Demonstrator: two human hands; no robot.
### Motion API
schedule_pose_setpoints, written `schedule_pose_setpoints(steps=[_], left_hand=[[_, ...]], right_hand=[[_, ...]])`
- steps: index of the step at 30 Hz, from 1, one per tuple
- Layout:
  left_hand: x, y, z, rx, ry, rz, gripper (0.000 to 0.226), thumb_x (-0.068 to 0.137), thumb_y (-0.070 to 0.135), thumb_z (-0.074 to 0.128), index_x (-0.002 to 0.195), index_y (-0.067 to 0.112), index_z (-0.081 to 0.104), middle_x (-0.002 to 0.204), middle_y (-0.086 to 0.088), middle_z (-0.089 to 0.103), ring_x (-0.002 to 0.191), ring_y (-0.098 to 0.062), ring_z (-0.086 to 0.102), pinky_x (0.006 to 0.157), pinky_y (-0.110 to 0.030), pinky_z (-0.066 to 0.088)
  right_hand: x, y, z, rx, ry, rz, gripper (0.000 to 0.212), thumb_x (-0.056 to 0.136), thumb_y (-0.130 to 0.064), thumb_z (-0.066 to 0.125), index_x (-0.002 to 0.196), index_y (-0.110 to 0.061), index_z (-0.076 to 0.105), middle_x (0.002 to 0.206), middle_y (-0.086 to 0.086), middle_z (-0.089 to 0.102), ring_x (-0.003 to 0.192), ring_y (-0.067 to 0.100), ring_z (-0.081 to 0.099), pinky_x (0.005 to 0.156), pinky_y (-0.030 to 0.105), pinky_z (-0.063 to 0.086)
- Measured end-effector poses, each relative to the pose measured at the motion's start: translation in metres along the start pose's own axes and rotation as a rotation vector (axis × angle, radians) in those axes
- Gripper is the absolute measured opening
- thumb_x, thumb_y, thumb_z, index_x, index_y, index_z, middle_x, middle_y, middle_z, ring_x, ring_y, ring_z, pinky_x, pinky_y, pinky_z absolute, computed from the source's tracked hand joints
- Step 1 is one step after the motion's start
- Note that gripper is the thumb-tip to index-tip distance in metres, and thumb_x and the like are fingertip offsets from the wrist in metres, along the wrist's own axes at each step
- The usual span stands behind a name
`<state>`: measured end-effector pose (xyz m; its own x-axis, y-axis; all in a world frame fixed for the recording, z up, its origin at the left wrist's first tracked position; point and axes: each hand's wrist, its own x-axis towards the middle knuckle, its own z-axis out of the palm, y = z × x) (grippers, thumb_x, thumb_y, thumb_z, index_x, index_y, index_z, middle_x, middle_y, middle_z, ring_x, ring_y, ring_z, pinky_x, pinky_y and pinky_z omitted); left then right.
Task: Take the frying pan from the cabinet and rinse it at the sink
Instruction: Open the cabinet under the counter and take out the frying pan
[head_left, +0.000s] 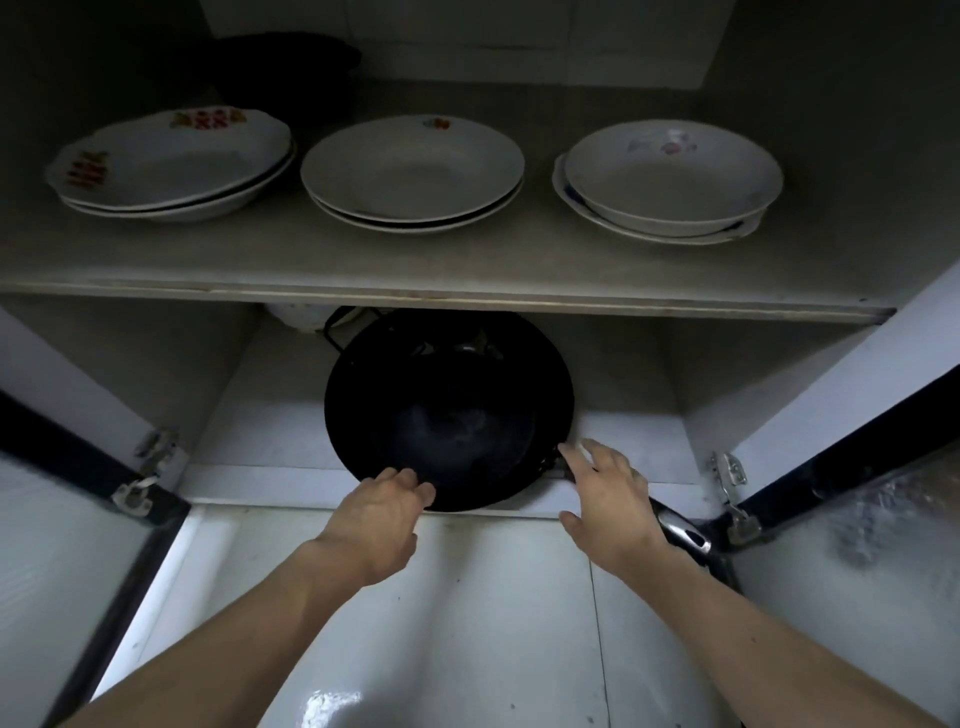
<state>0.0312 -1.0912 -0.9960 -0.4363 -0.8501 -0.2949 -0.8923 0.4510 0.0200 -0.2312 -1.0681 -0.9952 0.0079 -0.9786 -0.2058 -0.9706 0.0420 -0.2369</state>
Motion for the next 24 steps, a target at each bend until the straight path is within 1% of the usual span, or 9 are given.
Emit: schedule_pose_setpoints(steps=[3,5,7,13,14,16,18,20,24], left_hand=[[-0.006,-0.006,0.001,-0.039,0.027,0.008,0.035,0.093,0.024,0.058,0.127,0.025,0.050,0.120,0.003,0.051,0.112,-0.018,0.046,0.089,-0.027,0.040],[-0.009,-0.011,0.004,-0.082,0.060,0.025,0.032,0.094,0.023,0.055,0.126,0.027,0.052,0.120,0.006,0.052,0.111,-0.016,0.046,0.090,-0.027,0.041],[-0.011,-0.017,0.007,-0.115,0.064,0.030,0.031,0.096,0.027,0.054,0.126,0.030,0.052,0.120,0.010,0.051,0.112,-0.012,0.045,0.093,-0.025,0.042],[-0.011,-0.019,0.013,-0.023,0.114,0.030,0.028,0.092,0.037,0.061,0.117,0.028,0.054,0.113,0.008,0.054,0.106,-0.014,0.049,0.088,-0.027,0.042],[-0.011,-0.020,0.014,-0.001,0.138,0.031,0.027,0.086,0.037,0.069,0.109,0.027,0.058,0.104,0.008,0.056,0.099,-0.014,0.052,0.081,-0.027,0.045],[-0.011,-0.023,0.019,0.045,0.177,0.052,0.036,0.062,0.028,0.090,0.085,0.024,0.062,0.080,0.007,0.057,0.074,-0.015,0.056,0.059,-0.027,0.046],[-0.012,-0.028,0.025,0.123,0.216,0.074,0.049,0.042,0.011,0.093,0.075,0.021,0.059,0.071,0.006,0.051,0.063,-0.017,0.051,0.049,-0.026,0.040],[-0.013,-0.030,0.026,0.173,0.246,0.095,0.055,0.038,0.000,0.089,0.078,0.020,0.057,0.073,0.005,0.049,0.064,-0.017,0.047,0.050,-0.026,0.037],[-0.016,-0.034,0.026,0.184,0.289,0.134,0.052,0.048,0.003,0.088,0.084,0.020,0.055,0.078,0.005,0.048,0.069,-0.016,0.043,0.056,-0.028,0.036]], right_hand=[[-0.004,0.009,0.007,-0.017,-0.014,-0.021,0.065,0.080,-0.007,0.061,0.138,-0.026,0.037,0.136,0.000,0.042,0.114,0.023,0.048,0.089,0.032,0.045],[-0.006,0.016,0.010,-0.045,-0.025,-0.023,0.067,0.074,0.006,0.053,0.132,-0.025,0.042,0.128,-0.002,0.046,0.107,0.022,0.050,0.075,0.029,0.044],[-0.007,0.024,0.013,-0.066,-0.034,-0.030,0.073,0.068,0.014,0.048,0.129,-0.026,0.043,0.123,-0.003,0.045,0.105,0.021,0.049,0.067,0.028,0.040],[-0.009,0.027,0.015,-0.063,-0.005,-0.090,0.079,0.064,0.019,0.043,0.129,-0.026,0.043,0.123,-0.006,0.043,0.108,0.018,0.044,0.067,0.029,0.047],[-0.010,0.026,0.015,-0.072,-0.004,-0.094,0.079,0.063,0.019,0.043,0.129,-0.026,0.043,0.123,-0.006,0.042,0.108,0.017,0.043,0.066,0.029,0.048],[-0.012,0.023,0.015,-0.099,0.006,-0.097,0.078,0.063,0.019,0.045,0.127,-0.026,0.045,0.122,-0.006,0.041,0.106,0.017,0.043,0.061,0.029,0.048],[-0.012,0.022,0.014,-0.119,0.023,-0.088,0.076,0.063,0.017,0.047,0.125,-0.027,0.046,0.119,-0.006,0.042,0.104,0.018,0.043,0.057,0.030,0.049],[-0.010,0.023,0.011,-0.113,0.039,-0.079,0.069,0.069,0.012,0.049,0.125,-0.028,0.047,0.117,-0.006,0.044,0.102,0.018,0.043,0.057,0.032,0.051],[-0.009,0.028,0.008,-0.067,0.041,-0.115,0.061,0.076,0.008,0.049,0.126,-0.028,0.046,0.117,-0.005,0.044,0.102,0.018,0.046,0.066,0.034,0.053]])
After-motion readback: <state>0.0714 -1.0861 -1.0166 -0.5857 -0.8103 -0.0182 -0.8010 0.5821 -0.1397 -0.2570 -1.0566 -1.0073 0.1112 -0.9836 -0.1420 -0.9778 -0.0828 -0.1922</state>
